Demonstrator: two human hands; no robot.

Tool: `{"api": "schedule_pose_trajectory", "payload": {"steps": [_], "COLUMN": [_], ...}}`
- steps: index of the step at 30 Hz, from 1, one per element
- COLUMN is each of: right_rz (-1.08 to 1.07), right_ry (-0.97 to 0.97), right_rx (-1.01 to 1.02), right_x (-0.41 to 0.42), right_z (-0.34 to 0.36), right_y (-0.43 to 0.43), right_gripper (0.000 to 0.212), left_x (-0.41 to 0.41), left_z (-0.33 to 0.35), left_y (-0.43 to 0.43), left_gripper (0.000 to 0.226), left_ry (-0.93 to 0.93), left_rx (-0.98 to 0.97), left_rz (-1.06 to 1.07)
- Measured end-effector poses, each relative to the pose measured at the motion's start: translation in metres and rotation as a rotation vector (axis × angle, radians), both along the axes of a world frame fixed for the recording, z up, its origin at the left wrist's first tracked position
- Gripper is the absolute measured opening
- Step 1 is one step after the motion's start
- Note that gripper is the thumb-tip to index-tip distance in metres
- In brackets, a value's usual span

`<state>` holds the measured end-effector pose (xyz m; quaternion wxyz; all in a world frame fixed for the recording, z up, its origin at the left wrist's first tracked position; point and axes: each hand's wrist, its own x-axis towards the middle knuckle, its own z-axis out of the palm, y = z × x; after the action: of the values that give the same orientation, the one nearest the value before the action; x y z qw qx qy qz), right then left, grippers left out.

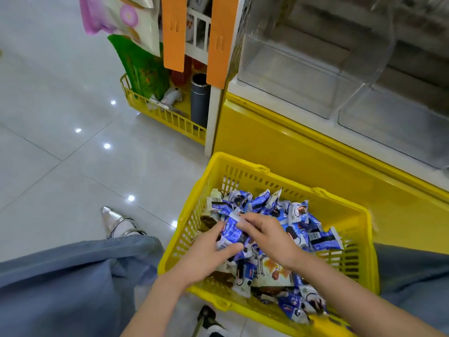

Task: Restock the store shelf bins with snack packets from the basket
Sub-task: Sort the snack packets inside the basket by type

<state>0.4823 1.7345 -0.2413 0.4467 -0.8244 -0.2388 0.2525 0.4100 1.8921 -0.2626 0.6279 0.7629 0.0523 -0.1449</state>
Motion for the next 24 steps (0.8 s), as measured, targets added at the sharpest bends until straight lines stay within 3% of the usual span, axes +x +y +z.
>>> {"api": "schedule_pose_trajectory", "payload": {"steps": [3, 5, 6, 9, 11, 14, 19, 24], "right_rz": [-0.253, -0.331, -0.303, -0.163, -0.077, -0.024, -0.192, -0.492], "right_ry": [0.040, 0.024, 0.039, 0.218, 0.152, -0.002, 0.120, 0.266], "right_rx": [0.096, -0.036, -0.165, -0.439, -0.575, -0.681, -0.461, -0.158], "right_x": [-0.001, -0.002, -0.004, -0.018, -0.029, -0.041, -0.036, -0.029], "right_z": [-0.008, -0.025, -0.037, -0.073, -0.089, -0.101, -0.077, -0.038], "right_y": [-0.004, -0.011, -0.016, -0.024, -0.023, -0.019, -0.027, -0.037], "right_gripper": [0.019, 0.015, 0.015, 0.047, 0.060, 0.052, 0.029, 0.036], "left_x": [-0.003, -0.005, -0.006, -0.008, -0.010, -0.011, -0.008, -0.008], "left_z": [0.003, 0.006, 0.006, 0.004, 0.002, 0.000, -0.010, -0.018], "left_y": [-0.004, -0.003, -0.002, 0.001, 0.001, -0.001, -0.004, -0.014], "left_gripper": [0.024, 0.026, 0.027, 0.027, 0.021, 0.020, 0.030, 0.030], "left_ry": [0.016, 0.052, 0.064, 0.086, 0.111, 0.171, 0.300, 0.470], "left_rx": [-0.106, -0.173, -0.177, -0.066, -0.049, -0.073, -0.015, -0.186], "left_rz": [0.170, 0.263, 0.297, 0.356, 0.397, 0.421, 0.509, 0.570]}}
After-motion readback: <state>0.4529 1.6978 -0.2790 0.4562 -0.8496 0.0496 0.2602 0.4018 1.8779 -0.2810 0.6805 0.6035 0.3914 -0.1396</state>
